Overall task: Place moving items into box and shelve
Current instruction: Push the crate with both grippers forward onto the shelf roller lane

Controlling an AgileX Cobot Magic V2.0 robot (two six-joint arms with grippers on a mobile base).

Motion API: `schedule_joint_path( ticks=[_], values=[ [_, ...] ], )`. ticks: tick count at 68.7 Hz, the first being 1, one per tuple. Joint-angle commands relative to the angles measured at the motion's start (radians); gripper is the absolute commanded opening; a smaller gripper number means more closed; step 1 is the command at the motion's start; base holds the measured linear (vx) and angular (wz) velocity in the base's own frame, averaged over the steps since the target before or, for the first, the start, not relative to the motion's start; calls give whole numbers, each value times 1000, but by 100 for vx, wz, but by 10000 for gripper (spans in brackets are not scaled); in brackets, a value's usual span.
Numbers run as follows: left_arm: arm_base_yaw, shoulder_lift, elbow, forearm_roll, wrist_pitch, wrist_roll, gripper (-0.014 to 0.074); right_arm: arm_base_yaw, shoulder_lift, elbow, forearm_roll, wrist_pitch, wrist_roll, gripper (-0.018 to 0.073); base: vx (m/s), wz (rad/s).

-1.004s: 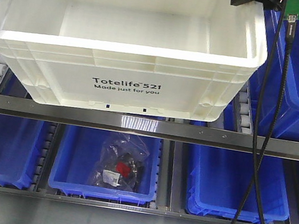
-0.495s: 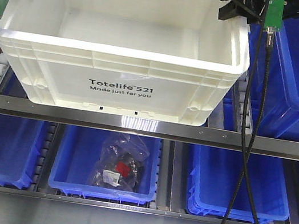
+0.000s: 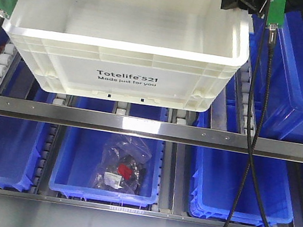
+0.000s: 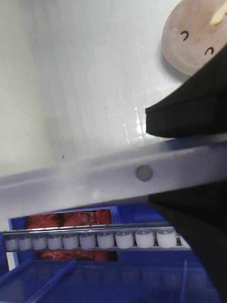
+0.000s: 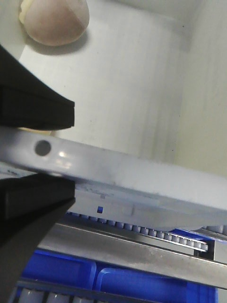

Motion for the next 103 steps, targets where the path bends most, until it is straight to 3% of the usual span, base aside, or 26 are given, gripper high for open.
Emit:
schedule_joint_path(
  ticks=[1,23,65,75,95,103],
  values=[
    [-20,-37,-43,-22,-190,20,-17,24,-66,-48,187,-94,-67,-11,0,0],
    [0,19,-43,-22,-244,-52,-17,24,-9,-48,207,-96,-96,-11,0,0],
    [4,87,-43,-24,-298,-55,2,24,34,-48,210,-94,-112,20,0,0],
    [4,87,-43,-24,-298,-55,87,24,34,-48,210,-94,-112,137,0,0],
    [4,87,-43,-24,-297,-56,445,24,34,-48,209,-111,-113,557,0,0],
    [4,87,-43,-24,-297,-57,528,24,34,-48,208,-113,-121,648,0,0]
  ],
)
